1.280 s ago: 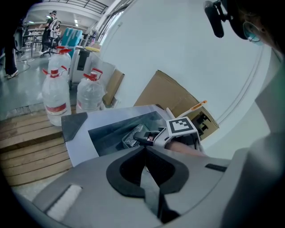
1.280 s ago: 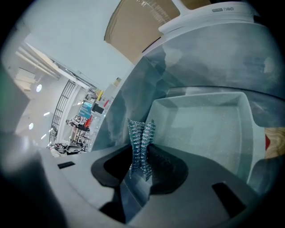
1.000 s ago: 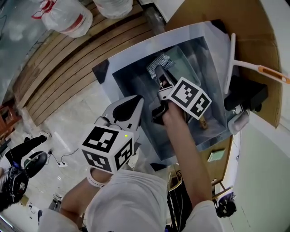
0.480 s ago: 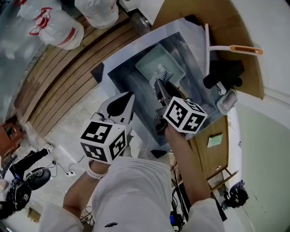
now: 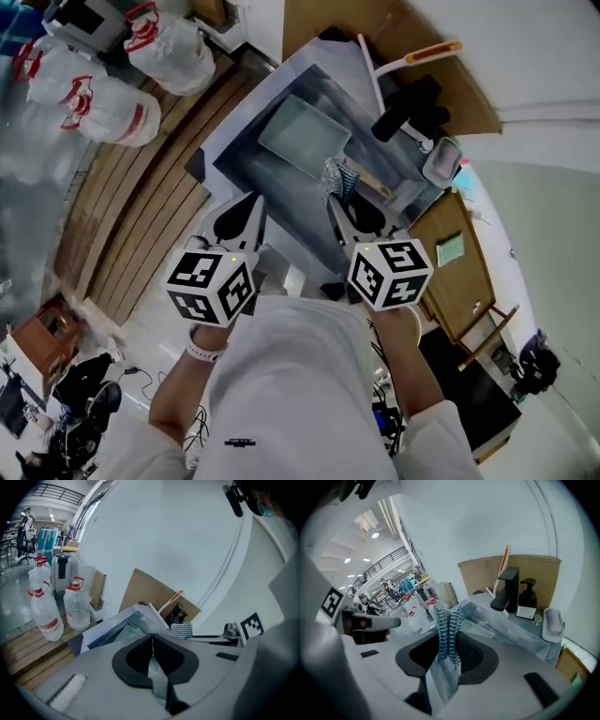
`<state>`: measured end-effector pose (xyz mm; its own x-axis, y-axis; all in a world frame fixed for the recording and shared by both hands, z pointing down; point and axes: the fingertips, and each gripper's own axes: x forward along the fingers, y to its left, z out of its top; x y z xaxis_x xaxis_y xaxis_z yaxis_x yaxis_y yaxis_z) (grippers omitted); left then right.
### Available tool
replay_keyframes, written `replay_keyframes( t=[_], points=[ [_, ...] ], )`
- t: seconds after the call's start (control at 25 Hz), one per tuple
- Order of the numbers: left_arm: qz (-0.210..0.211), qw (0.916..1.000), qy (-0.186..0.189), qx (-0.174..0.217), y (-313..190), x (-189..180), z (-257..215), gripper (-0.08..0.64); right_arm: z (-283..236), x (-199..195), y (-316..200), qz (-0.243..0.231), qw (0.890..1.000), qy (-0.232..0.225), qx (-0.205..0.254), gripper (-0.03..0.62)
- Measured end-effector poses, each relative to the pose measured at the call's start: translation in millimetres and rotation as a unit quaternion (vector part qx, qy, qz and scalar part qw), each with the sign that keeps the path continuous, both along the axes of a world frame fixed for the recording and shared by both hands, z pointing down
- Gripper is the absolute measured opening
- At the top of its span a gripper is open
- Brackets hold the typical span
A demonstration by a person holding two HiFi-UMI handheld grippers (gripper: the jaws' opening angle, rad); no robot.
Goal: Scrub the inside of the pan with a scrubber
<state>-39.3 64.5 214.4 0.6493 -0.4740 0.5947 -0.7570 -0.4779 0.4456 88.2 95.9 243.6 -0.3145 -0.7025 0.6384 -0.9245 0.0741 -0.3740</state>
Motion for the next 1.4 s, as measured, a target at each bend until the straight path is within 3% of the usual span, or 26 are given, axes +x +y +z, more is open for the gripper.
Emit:
replay_keyframes(
  t=[0.2, 0.52, 0.8, 1.4],
  points=[
    [0.024, 0.9997, 0.003, 0.007, 17, 11, -20, 0.006, -42, 13, 36, -0.020, 0.997, 0.059, 0.040, 0.112],
    [0.081, 0.9963, -0.007, 0.031, 34, 26, -45, 0.006, -72, 45, 89, 0.016, 0.992, 0.102, 0.073, 0.112],
    [0.106, 0.9925, -0.005, 0.060, 45, 36, -62, 0.006, -72, 66, 128, 0.056, 0.989, 0.111, 0.077, 0.112],
    [0.135, 0.9884, 0.005, 0.069, 60, 53, -71, 0.006, -92, 75, 134, 0.064, 0.986, 0.125, 0.087, 0.112]
  ],
)
